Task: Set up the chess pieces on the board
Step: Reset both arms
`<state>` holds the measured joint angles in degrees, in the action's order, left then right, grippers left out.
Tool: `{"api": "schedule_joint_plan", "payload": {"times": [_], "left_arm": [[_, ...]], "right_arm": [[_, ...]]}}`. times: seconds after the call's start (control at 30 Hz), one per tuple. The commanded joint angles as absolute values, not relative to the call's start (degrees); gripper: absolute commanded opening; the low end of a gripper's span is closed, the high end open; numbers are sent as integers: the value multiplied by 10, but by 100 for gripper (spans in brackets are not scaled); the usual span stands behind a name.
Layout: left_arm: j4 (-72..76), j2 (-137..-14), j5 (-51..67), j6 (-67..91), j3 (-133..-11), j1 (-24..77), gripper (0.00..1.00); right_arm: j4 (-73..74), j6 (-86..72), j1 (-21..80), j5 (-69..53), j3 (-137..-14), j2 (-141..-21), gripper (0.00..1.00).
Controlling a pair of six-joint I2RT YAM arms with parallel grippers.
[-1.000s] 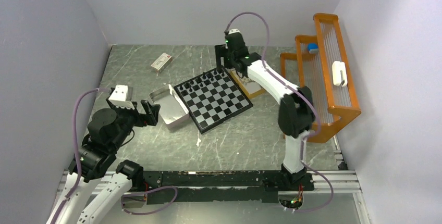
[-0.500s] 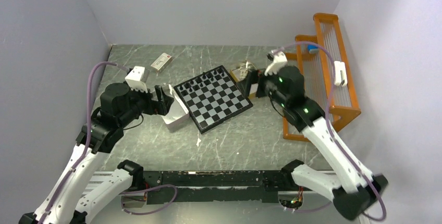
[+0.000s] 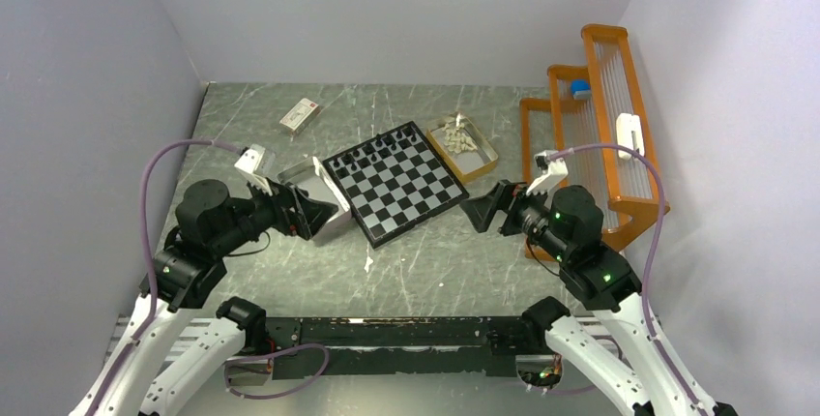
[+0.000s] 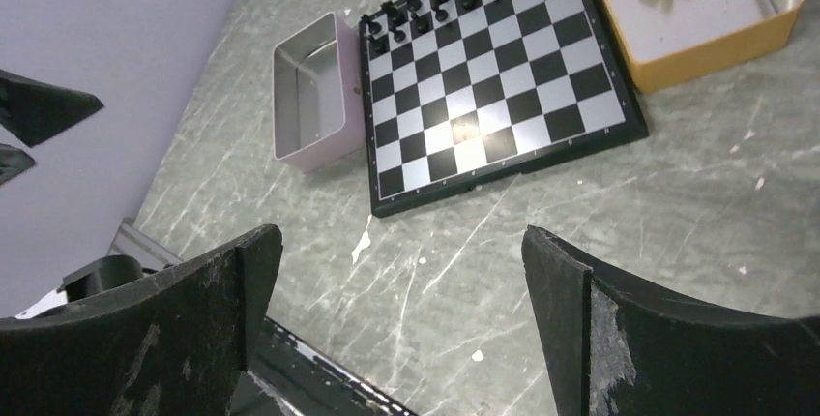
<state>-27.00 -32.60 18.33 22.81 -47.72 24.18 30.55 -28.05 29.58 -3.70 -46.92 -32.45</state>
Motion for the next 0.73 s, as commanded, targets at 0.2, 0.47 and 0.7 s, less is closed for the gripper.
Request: {"api": "schedule_joint_plan", "payload": {"times": [0.2, 0.47, 0.7], "left_arm": [[-267, -306, 205, 253, -446, 238, 98], [-274, -311, 200, 246, -451, 238, 97], [-272, -307, 195, 250, -448, 238, 98]], "right_arm": [[322, -313, 294, -34, -500, -304, 100], [321, -294, 293, -35, -512, -305, 100], [320, -293, 294, -32, -503, -309, 100]]}}
